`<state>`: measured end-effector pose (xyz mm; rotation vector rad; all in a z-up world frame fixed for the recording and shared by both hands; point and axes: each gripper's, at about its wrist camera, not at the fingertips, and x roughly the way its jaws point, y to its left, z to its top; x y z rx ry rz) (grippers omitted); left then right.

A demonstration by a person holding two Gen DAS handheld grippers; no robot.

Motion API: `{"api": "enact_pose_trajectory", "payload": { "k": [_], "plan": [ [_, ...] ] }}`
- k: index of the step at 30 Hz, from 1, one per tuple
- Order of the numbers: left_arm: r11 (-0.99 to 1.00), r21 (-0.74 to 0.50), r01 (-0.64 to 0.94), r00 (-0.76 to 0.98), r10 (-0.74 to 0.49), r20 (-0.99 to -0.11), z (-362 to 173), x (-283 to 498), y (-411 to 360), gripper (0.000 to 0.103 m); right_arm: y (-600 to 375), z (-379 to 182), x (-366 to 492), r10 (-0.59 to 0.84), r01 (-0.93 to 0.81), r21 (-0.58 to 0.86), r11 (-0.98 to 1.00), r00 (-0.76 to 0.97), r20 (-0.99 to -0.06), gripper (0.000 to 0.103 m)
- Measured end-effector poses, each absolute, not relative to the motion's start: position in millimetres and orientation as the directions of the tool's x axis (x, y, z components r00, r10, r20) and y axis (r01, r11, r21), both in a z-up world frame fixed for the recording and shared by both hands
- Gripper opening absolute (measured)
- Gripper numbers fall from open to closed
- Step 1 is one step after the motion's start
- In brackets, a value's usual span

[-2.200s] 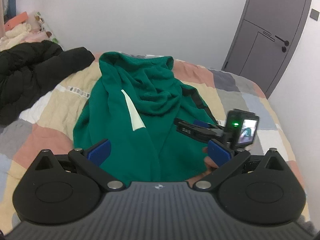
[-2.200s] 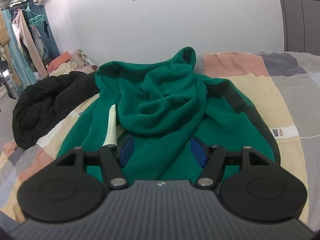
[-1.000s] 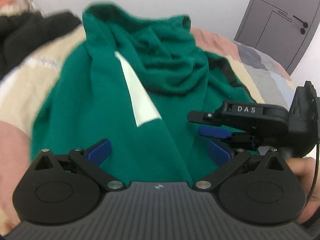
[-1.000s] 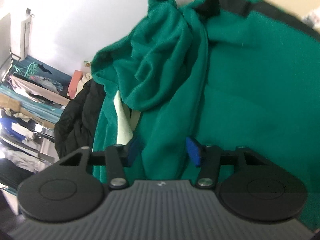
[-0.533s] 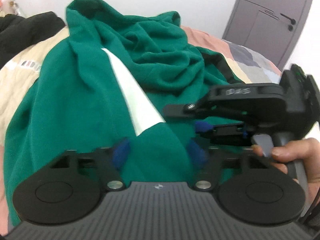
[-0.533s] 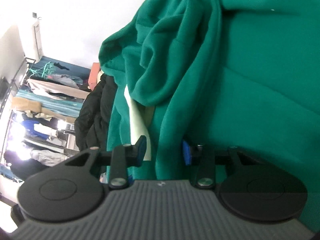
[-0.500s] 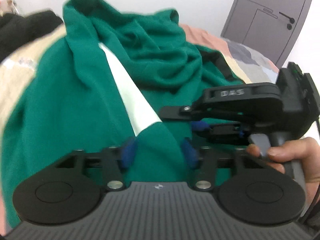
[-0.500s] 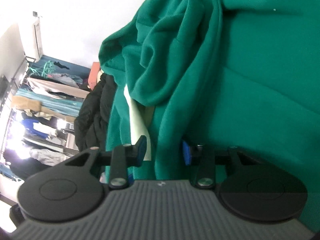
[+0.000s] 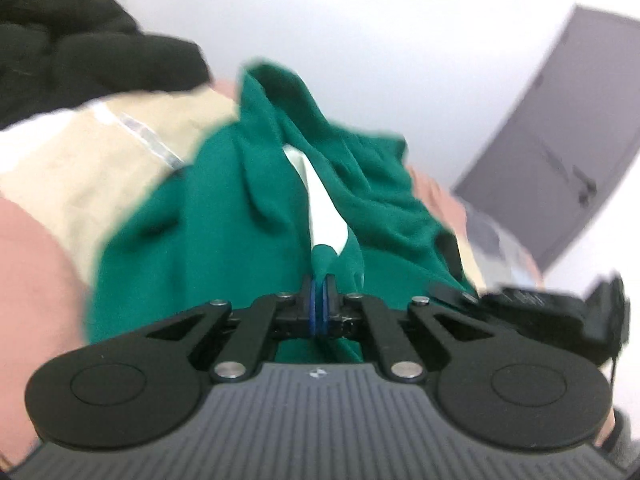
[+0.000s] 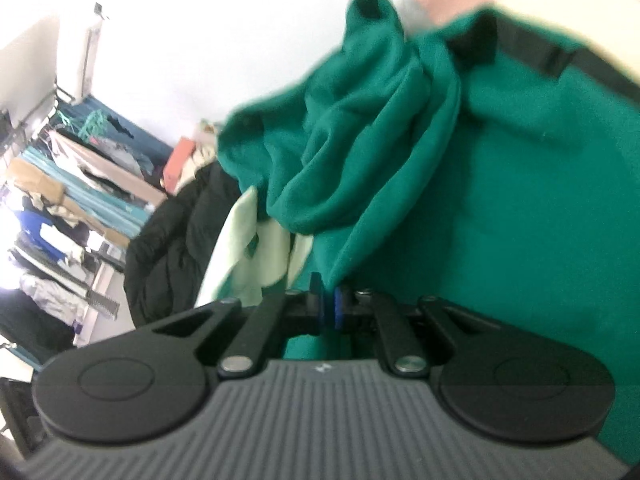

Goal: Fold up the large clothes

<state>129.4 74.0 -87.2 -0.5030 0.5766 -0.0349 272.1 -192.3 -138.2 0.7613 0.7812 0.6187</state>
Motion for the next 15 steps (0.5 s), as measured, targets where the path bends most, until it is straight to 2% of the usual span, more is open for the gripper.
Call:
{"api": "enact_pose_trajectory", "payload": {
  "k": [3, 8, 15],
  "plan": [
    [0.835, -0.525, -0.163, 0.870, -0.129, -0.475, -74.7, 121.6, 111.8, 0.003, -212.0, -118.9, 273.6, 0.705, -0.199, 0.789, 0.581, 0.607, -0.367, 0.007],
    [0.793, -0.550, -0.262, 0.893, -0.017, -0.450, -53.0, 127.2, 170.7, 0.003, -256.7, -76.0, 297.2, 0.624, -0.186, 0.757, 0.626, 0.702, -0.344, 0.007],
    [0.725, -0.504, -0.470, 0.857, 0.237, -0.458, -36.1, 155.9, 250.0, 0.002, -314.3, -26.7, 378.2, 0.427, -0.078, 0.631, 0.772, 0.799, -0.424, 0.007]
  ]
}}
